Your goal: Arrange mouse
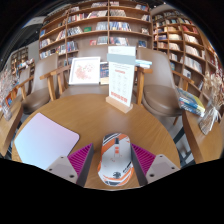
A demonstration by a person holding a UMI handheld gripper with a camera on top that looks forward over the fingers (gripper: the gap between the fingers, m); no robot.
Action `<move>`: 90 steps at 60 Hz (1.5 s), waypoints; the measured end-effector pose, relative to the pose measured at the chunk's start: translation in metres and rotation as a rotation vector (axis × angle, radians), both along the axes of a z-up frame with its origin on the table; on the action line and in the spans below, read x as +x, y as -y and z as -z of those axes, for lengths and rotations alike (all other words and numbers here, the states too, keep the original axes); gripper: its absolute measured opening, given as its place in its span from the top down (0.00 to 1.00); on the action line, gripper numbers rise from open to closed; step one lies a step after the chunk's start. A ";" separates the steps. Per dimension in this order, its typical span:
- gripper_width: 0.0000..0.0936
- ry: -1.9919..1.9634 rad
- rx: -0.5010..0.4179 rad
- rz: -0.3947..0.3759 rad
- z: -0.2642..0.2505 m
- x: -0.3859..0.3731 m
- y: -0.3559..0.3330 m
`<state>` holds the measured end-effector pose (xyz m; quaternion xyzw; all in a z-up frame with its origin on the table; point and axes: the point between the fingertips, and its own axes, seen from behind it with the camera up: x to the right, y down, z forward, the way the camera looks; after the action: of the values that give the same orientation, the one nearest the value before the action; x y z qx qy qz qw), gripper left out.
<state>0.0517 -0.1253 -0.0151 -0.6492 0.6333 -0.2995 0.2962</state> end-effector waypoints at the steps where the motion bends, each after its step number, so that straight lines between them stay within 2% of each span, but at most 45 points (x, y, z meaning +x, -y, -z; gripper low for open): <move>1: 0.29 0.002 -0.002 0.003 0.000 0.000 0.001; 2: 0.36 0.004 -0.004 0.007 0.000 0.001 0.002; 3: 0.48 0.007 -0.007 0.010 0.000 0.001 0.004; 7: 0.51 -0.007 -0.004 0.016 0.001 -0.001 0.005; 16: 0.52 -0.007 0.011 0.010 -0.033 -0.014 -0.008; 24: 0.52 0.070 -0.006 -0.065 -0.094 -0.012 -0.056; 30: 0.52 0.100 0.047 -0.140 -0.116 -0.003 -0.119; 36: 0.52 0.083 0.086 -0.182 -0.105 0.005 -0.180; 42: 0.52 0.035 0.095 -0.214 -0.069 0.017 -0.226; 48: 0.52 -0.002 0.049 -0.210 -0.038 0.021 -0.246; 54: 0.48 -0.014 0.023 -0.211 -0.016 0.017 -0.253; 59: 0.43 -0.034 0.050 -0.204 -0.006 0.011 -0.257; 61: 0.37 -0.020 0.064 -0.191 -0.008 0.012 -0.257; 65: 0.19 0.001 0.067 -0.159 -0.017 0.012 -0.251; 67: 0.15 0.009 0.060 -0.151 -0.025 0.006 -0.248; 74: 0.08 0.057 0.065 -0.160 -0.069 -0.025 -0.245; 90: 0.09 0.170 -0.006 -0.094 -0.162 -0.168 -0.186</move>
<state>-0.1163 0.0611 0.1470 -0.6514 0.5736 -0.3412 0.3607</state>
